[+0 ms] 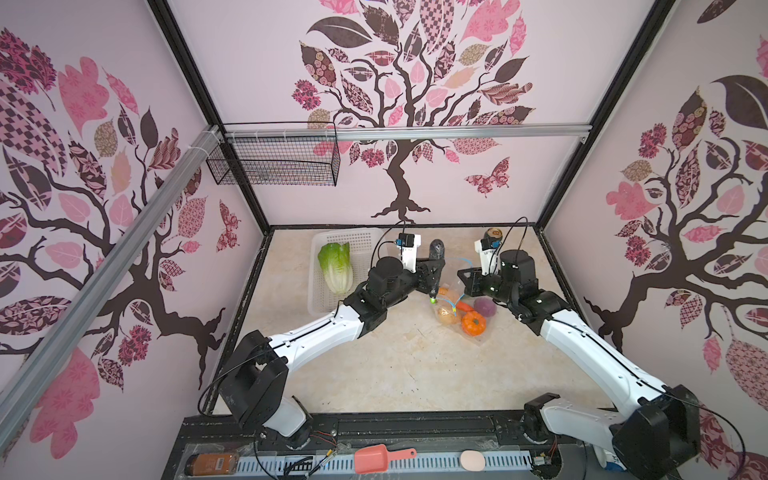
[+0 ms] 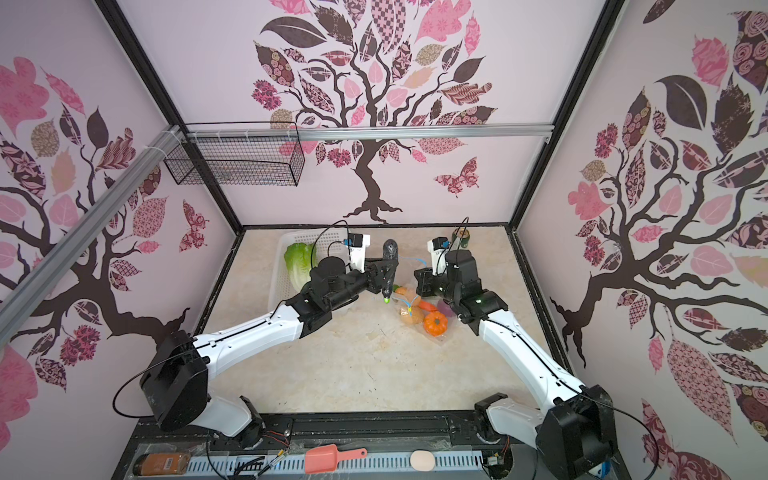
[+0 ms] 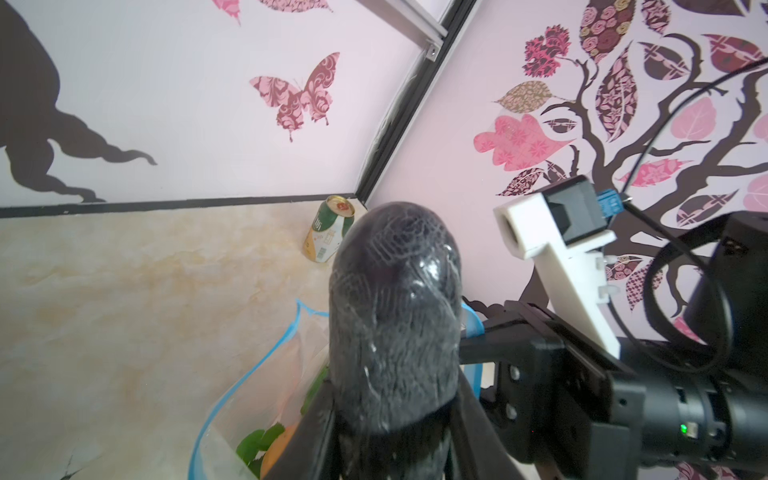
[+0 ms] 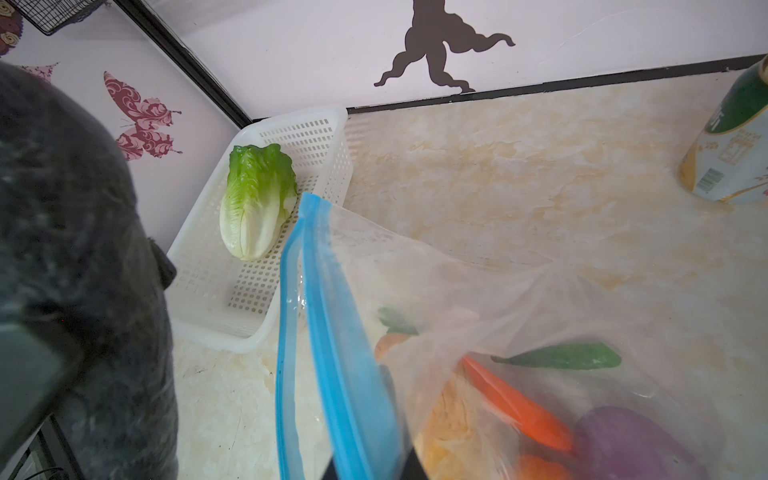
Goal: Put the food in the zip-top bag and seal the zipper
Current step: 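Lift the dark cucumber and carry it to the bag mouth, then lower the dark cucumber into the bag held by the right gripper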
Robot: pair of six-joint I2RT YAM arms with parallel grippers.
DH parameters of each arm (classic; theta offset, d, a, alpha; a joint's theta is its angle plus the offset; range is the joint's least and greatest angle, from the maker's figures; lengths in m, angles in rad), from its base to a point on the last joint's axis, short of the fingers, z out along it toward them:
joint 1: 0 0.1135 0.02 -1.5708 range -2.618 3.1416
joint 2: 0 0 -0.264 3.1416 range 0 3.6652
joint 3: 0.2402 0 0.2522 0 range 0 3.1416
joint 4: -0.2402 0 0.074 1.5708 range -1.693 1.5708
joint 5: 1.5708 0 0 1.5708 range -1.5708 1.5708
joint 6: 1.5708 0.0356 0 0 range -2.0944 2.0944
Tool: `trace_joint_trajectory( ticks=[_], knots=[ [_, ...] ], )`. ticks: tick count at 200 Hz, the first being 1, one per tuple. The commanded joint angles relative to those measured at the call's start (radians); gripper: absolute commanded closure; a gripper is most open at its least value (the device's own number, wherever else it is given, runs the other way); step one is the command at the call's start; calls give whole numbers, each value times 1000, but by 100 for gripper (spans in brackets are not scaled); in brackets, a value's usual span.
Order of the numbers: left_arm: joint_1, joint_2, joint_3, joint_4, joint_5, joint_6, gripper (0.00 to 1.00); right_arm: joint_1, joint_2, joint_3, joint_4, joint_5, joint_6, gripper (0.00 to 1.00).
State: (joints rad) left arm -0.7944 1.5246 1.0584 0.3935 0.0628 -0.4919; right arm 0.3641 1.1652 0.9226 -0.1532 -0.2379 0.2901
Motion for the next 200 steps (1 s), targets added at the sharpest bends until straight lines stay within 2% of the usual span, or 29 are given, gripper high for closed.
trace_joint_trajectory(
  ticks=[1, 30, 61, 83, 128, 157, 179, 200],
  knots=[
    [0, 32, -13, 102, -59, 61, 72, -1, -10, -7, 12, -19, 6, 100],
    [-5, 103, -11, 253, -125, 94, 73, 1, -18, -5, 17, -38, 20, 100],
    [-9, 196, -38, 443, -149, 49, 74, -1, -19, 15, 18, -71, 71, 100],
    [-34, 223, -67, 499, -188, 40, 76, -1, 2, 37, -8, -96, 127, 100],
    [-101, 222, -144, 510, -249, 25, 81, -1, 3, 36, 50, -115, 243, 100],
    [-123, 222, -183, 486, -266, -7, 82, -1, -10, 41, 45, -80, 228, 100],
    [-125, 211, -184, 432, -239, -14, 82, -1, -24, 41, 45, -46, 209, 100],
    [-130, 209, -171, 375, -202, 0, 80, -1, -14, 51, 43, -65, 200, 100]
  ],
)
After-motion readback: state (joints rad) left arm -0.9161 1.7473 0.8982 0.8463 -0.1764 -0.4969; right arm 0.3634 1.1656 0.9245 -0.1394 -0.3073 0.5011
